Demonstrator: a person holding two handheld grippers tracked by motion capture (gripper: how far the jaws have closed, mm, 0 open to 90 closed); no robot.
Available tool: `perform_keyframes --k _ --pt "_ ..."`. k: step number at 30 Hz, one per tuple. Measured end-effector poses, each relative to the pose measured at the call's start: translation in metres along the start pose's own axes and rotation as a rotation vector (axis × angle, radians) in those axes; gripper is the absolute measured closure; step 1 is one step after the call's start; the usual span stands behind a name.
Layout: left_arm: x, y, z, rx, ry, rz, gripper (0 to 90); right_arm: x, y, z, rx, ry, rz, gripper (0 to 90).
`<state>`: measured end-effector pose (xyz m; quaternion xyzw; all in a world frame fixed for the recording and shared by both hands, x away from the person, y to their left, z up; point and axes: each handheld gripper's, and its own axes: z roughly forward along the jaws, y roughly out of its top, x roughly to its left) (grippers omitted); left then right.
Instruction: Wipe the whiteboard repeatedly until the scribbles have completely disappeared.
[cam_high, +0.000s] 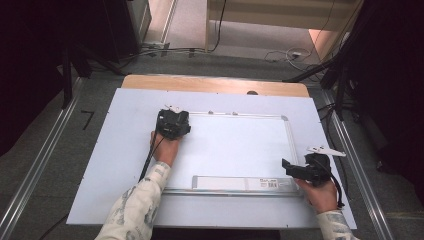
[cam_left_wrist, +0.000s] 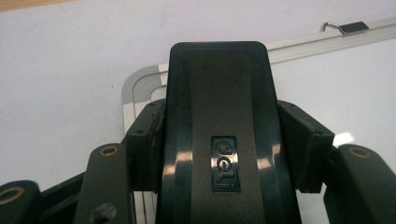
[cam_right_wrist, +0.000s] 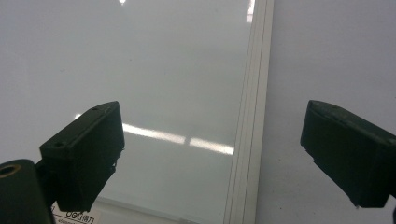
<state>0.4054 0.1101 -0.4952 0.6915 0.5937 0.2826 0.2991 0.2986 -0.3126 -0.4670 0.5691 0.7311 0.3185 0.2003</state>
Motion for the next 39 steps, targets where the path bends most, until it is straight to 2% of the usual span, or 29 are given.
perform_keyframes --k 3,7,11,16,21,25,31,34,37,39 --pt "-0.009 0.000 -0.001 -0.002 -0.020 0.015 41.4 0.000 0.001 0.001 -0.001 0.001 0.001 4.9" --pt "-0.029 -0.005 -0.006 -0.009 -0.070 0.079 41.3 0.001 0.001 0.001 0.002 0.000 -0.004 5.0" --pt "-0.040 -0.014 -0.016 -0.012 -0.109 0.118 41.2 0.001 0.001 0.000 0.000 0.000 -0.001 4.9" --pt "-0.042 -0.027 -0.030 -0.010 -0.140 0.142 41.2 0.000 0.000 0.000 0.002 -0.003 0.002 5.0" --pt "-0.034 -0.036 -0.039 -0.007 -0.157 0.141 41.2 0.001 0.000 -0.001 0.002 -0.006 0.002 4.9" --pt "-0.026 -0.032 -0.035 -0.008 -0.130 0.112 41.2 0.001 0.000 0.000 0.003 -0.008 -0.001 5.0" --pt "-0.003 -0.018 -0.019 -0.003 -0.066 0.039 41.2 0.000 -0.001 -0.001 0.001 -0.007 0.007 4.9" --pt "0.001 -0.013 -0.014 -0.001 -0.056 0.036 41.2 0.000 0.000 -0.001 -0.002 -0.004 0.005 5.0" --pt "0.002 -0.011 -0.010 -0.009 -0.043 0.015 41.2 0.000 0.000 0.000 0.000 -0.004 0.001 5.0" --pt "0.000 -0.012 -0.011 -0.010 -0.031 0.024 41.2 0.000 0.000 0.000 0.000 -0.005 0.000 5.0"
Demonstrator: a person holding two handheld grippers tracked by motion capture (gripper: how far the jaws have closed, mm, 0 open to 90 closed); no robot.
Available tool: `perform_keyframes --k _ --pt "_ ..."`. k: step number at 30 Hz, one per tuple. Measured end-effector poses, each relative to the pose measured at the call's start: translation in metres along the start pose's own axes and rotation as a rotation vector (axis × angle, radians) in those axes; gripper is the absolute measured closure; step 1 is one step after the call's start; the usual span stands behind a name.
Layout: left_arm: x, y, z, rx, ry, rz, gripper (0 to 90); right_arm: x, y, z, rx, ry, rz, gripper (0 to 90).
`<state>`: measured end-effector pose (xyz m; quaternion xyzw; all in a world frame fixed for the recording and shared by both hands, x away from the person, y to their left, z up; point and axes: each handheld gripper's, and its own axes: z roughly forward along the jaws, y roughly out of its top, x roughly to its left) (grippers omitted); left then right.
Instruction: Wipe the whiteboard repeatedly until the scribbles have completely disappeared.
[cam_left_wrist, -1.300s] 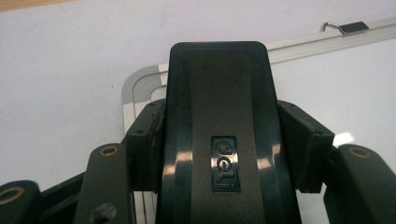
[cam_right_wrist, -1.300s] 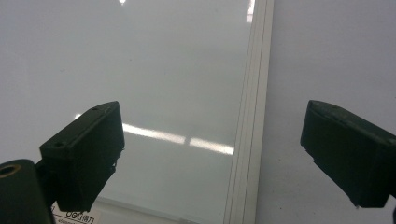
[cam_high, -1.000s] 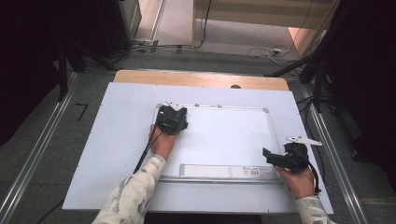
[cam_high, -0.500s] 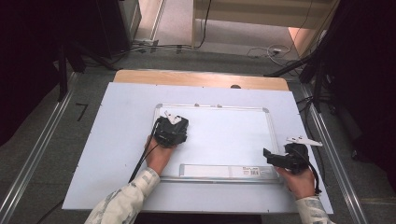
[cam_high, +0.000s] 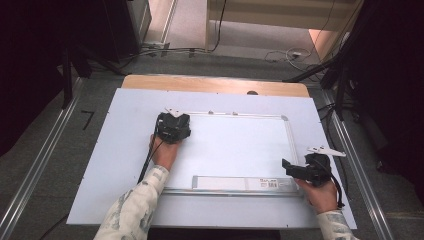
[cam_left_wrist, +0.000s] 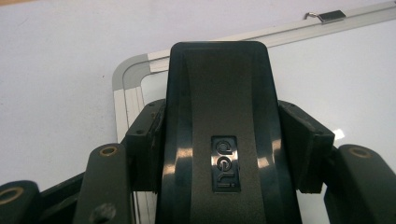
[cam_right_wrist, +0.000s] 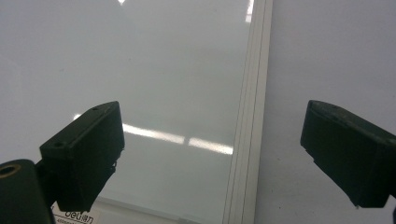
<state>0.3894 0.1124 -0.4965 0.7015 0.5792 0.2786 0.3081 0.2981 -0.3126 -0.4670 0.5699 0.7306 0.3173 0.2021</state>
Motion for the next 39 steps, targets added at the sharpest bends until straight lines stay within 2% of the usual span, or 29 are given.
perform_keyframes --k 2,9,15,28,33,39 --pt "-0.003 -0.002 -0.003 0.006 -0.011 0.000 41.2 0.000 0.000 0.000 0.000 0.000 0.000 4.9" --pt "-0.023 -0.013 -0.016 0.013 -0.063 0.060 41.2 0.002 0.000 0.001 0.004 -0.001 -0.005 5.0" --pt "-0.036 -0.023 -0.028 0.015 -0.091 0.082 41.2 0.002 0.000 0.002 0.006 -0.002 -0.005 4.9" --pt "-0.037 -0.041 -0.047 0.008 -0.139 0.118 41.3 0.002 0.000 0.001 0.007 -0.003 -0.005 4.9" --pt "-0.037 -0.043 -0.051 0.005 -0.135 0.104 41.7 0.002 0.000 0.001 0.003 -0.001 0.000 5.0" --pt "-0.036 -0.044 -0.054 0.010 -0.137 0.109 41.8 0.001 0.000 0.000 0.001 -0.002 -0.001 4.9"
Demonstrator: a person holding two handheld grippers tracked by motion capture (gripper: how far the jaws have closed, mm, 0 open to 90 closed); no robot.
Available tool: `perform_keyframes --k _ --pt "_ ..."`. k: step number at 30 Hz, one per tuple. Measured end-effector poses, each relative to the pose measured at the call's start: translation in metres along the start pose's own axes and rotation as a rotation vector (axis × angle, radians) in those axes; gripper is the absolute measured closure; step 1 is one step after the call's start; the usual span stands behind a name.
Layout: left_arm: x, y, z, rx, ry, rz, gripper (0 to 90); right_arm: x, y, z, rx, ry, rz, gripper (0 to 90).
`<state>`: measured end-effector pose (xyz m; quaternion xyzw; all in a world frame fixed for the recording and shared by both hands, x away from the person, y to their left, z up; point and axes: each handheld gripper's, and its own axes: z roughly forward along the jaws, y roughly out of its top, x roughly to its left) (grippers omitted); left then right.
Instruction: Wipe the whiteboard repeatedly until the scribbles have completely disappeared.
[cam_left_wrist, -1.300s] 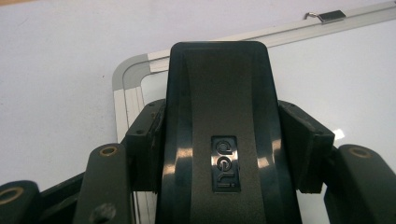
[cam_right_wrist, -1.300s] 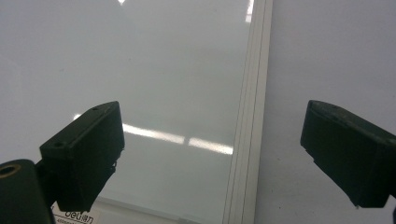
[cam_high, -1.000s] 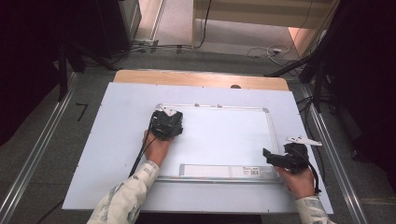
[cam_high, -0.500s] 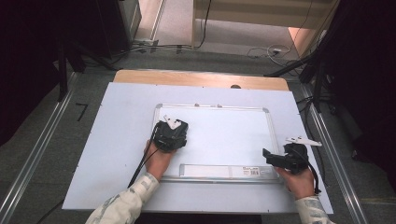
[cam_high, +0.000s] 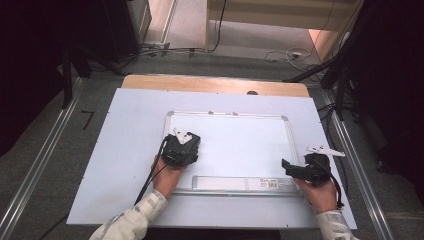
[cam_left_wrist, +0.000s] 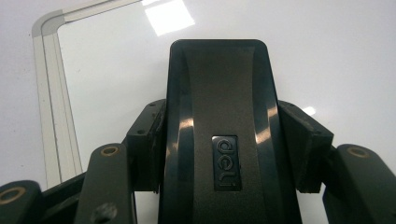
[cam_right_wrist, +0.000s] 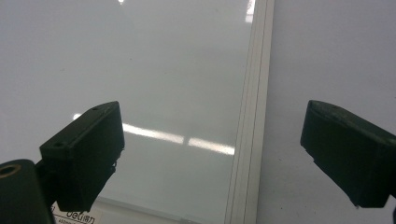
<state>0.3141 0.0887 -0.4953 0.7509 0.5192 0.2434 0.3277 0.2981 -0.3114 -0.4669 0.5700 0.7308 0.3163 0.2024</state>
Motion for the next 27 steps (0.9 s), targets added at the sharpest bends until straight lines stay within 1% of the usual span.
perform_keyframes --k 2,5,6,9,13,19,27 --pt "0.001 0.000 -0.001 -0.004 -0.001 -0.011 41.8 0.000 0.000 -0.001 0.000 0.000 0.002 4.9" --pt "0.002 0.005 -0.011 -0.047 0.001 -0.020 41.8 -0.001 0.000 -0.001 -0.004 0.003 0.001 4.9" --pt "0.004 0.008 -0.015 -0.064 -0.002 -0.033 41.7 -0.001 0.000 -0.001 -0.004 0.003 0.003 5.0" --pt "0.008 0.012 -0.022 -0.083 0.002 -0.067 41.6 0.000 0.000 0.000 0.000 0.002 -0.001 5.0" --pt "0.013 0.013 -0.026 -0.086 0.001 -0.094 41.5 0.001 0.000 0.000 -0.001 0.003 -0.002 5.0" --pt "0.018 0.014 -0.029 -0.106 0.015 -0.108 41.4 0.000 0.000 0.000 -0.001 0.002 -0.003 4.9" --pt "0.022 0.014 -0.031 -0.111 0.024 -0.122 41.4 0.001 0.000 0.000 0.001 0.002 -0.004 4.9"
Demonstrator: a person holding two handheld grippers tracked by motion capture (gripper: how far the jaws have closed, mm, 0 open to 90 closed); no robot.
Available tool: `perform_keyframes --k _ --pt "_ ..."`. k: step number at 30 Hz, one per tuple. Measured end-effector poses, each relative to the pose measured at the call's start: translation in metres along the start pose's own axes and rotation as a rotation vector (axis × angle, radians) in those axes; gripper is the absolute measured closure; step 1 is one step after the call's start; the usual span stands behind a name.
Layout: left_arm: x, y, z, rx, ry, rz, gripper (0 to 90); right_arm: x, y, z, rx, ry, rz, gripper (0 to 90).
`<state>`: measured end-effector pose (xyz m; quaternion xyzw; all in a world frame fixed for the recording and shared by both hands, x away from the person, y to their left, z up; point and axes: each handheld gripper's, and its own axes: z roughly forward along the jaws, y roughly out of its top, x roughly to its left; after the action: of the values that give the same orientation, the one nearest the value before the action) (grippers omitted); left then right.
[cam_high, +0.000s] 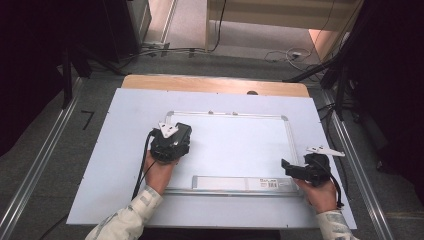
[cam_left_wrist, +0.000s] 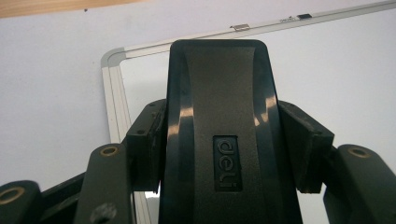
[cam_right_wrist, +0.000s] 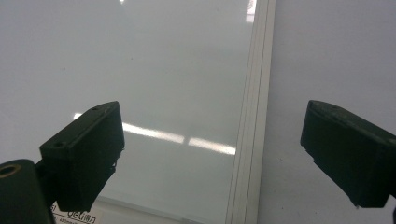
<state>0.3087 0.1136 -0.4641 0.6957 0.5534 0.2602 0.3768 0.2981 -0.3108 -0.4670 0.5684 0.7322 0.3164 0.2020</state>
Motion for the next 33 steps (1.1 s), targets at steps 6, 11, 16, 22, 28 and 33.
perform_keyframes --k 6,11,16,22,28,33 --pt "0.003 0.000 0.000 -0.003 0.005 -0.015 41.4 0.000 0.000 0.000 0.004 0.000 0.001 5.0" --pt "0.006 0.001 0.001 -0.002 0.008 -0.032 41.4 0.000 0.000 0.000 0.004 0.002 0.001 5.0" --pt "0.011 0.002 0.007 0.014 0.016 -0.071 41.4 0.000 0.000 0.001 0.005 -0.001 0.001 5.0" --pt "0.019 0.007 0.016 0.023 0.062 -0.101 41.4 0.001 0.000 0.000 0.004 -0.001 -0.001 4.9" --pt "0.025 0.018 0.025 0.016 0.122 -0.128 41.3 0.001 0.001 0.001 0.002 0.001 -0.002 5.0" --pt "0.025 0.026 0.035 0.024 0.151 -0.142 41.4 0.001 0.001 0.001 0.001 0.003 0.002 4.9"
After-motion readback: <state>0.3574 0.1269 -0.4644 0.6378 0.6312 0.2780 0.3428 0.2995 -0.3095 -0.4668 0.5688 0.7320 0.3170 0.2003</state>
